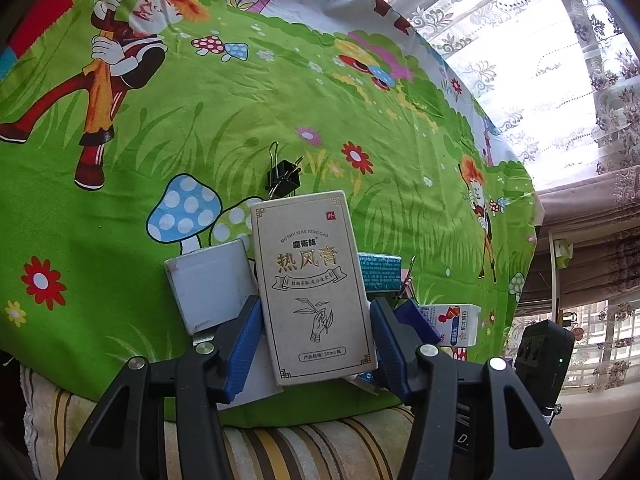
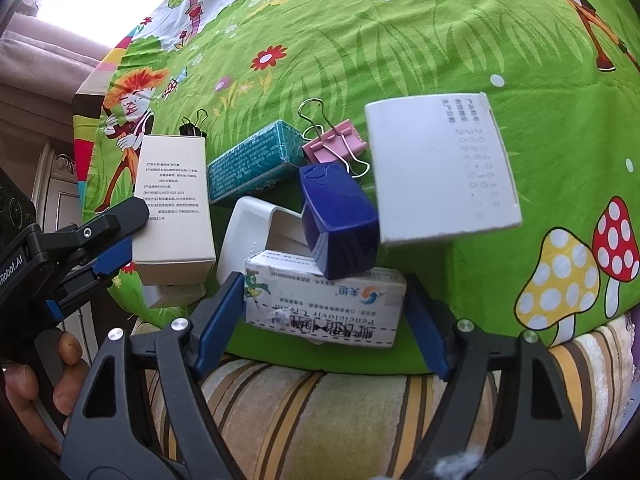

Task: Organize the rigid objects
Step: 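Grasp and lift the beige box with the left gripper while the right grasps the white printed box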

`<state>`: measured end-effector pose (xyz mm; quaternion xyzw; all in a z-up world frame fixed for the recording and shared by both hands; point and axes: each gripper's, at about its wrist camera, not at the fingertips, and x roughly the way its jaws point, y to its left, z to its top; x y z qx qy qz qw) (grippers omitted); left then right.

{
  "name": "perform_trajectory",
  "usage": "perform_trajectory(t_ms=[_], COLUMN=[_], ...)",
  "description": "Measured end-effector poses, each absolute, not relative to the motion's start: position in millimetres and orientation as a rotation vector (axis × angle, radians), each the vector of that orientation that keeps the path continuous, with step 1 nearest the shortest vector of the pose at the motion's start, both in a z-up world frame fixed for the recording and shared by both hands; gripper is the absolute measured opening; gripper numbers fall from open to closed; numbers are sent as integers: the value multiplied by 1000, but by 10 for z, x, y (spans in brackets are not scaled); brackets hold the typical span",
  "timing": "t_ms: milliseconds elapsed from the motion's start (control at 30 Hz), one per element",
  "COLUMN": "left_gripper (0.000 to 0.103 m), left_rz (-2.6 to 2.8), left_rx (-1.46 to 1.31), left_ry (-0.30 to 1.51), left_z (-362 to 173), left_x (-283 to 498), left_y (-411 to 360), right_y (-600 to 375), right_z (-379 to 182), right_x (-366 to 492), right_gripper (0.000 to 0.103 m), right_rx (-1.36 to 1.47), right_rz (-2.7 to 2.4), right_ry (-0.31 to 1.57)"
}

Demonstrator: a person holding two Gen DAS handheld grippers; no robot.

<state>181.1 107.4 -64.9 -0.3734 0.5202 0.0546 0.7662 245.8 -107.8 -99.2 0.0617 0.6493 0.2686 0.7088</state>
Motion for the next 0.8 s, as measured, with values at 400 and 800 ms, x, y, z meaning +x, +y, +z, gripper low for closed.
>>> perform_trajectory(t_ms=[400,800], left_gripper=[54,54], left_rz=[121,104], left_rx=[-810,-829], left_ry=[1084,1026], left_z=[-542,-356], left_x=[1701,1497], left_y=[1066,1008], right_y=[-1221,-1373], right_z=[-892,-694], right_x=[2359,2113], right_gripper=[80,80], right_rx=[161,121], right_rz=[632,658], right_ry=[1412,1345])
